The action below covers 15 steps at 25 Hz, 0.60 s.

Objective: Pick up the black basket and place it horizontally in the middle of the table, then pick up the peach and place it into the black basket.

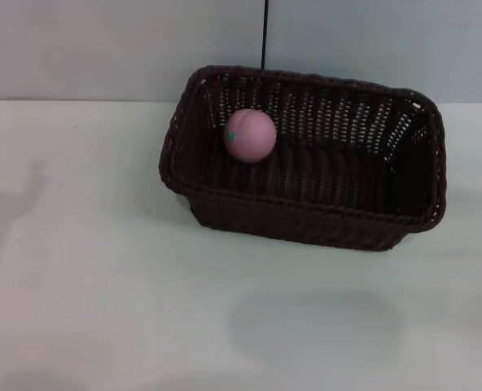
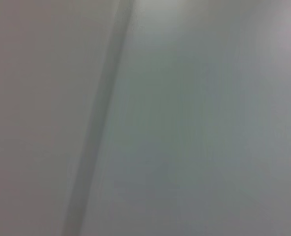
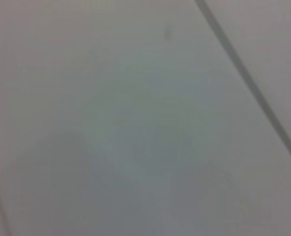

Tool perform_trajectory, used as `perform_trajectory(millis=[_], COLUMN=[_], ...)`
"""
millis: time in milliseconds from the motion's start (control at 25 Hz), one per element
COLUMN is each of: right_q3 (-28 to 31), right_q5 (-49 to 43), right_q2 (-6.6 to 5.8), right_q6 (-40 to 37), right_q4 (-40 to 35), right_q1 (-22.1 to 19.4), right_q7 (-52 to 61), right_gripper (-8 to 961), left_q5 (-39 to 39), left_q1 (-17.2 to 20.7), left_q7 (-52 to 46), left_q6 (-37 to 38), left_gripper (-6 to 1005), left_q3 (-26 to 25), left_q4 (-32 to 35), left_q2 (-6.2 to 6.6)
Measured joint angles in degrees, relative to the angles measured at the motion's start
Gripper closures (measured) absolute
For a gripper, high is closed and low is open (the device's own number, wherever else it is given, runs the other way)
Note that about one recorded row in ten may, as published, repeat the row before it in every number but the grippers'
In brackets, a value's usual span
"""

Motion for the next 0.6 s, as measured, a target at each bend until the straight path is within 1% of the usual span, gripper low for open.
perform_trajectory(millis=[80, 160, 320, 360, 400, 560, 600], right_q3=[3.4, 6.7, 11.7, 14.1, 14.1, 17.8, 17.8], right_q5=[0.0, 0.0, 0.0, 0.0, 0.0, 0.0, 0.0], right_q2=[0.22, 0.26, 0.30, 0.34, 0.34, 0.34, 0.34], right_q6=[0.1, 0.5, 1.2, 1.2, 1.2, 2.4, 2.4], right_q4=[0.5, 1.3, 2.5, 3.5, 3.5, 4.9, 4.9], right_q1=[-0.5, -1.1, -2.0, -2.3, -2.3, -3.6, -3.6], right_q7=[0.0, -0.3, -2.9, -5.3, -5.3, -9.7, -9.7], right_gripper=[294, 294, 293, 293, 293, 293, 293], left_q5=[0.0, 0.0, 0.1, 0.1, 0.1, 0.2, 0.2], left_q1=[1.5, 2.5, 2.8, 2.8, 2.8, 2.2, 2.2], left_q7=[1.7, 3.1, 3.6, 3.6, 3.6, 3.4, 3.4], left_q6=[0.0, 0.2, 0.2, 0.2, 0.2, 0.3, 0.3], left_gripper=[184, 185, 185, 185, 185, 184, 184], left_q3=[-3.3, -4.8, -5.6, -5.6, -5.6, -5.6, -5.6], left_q4=[-1.0, -1.4, -1.3, -1.3, -1.3, -1.7, -1.7], left_q2=[-0.05, -0.05, -0.01, 0.00, 0.00, -0.04, -0.04])
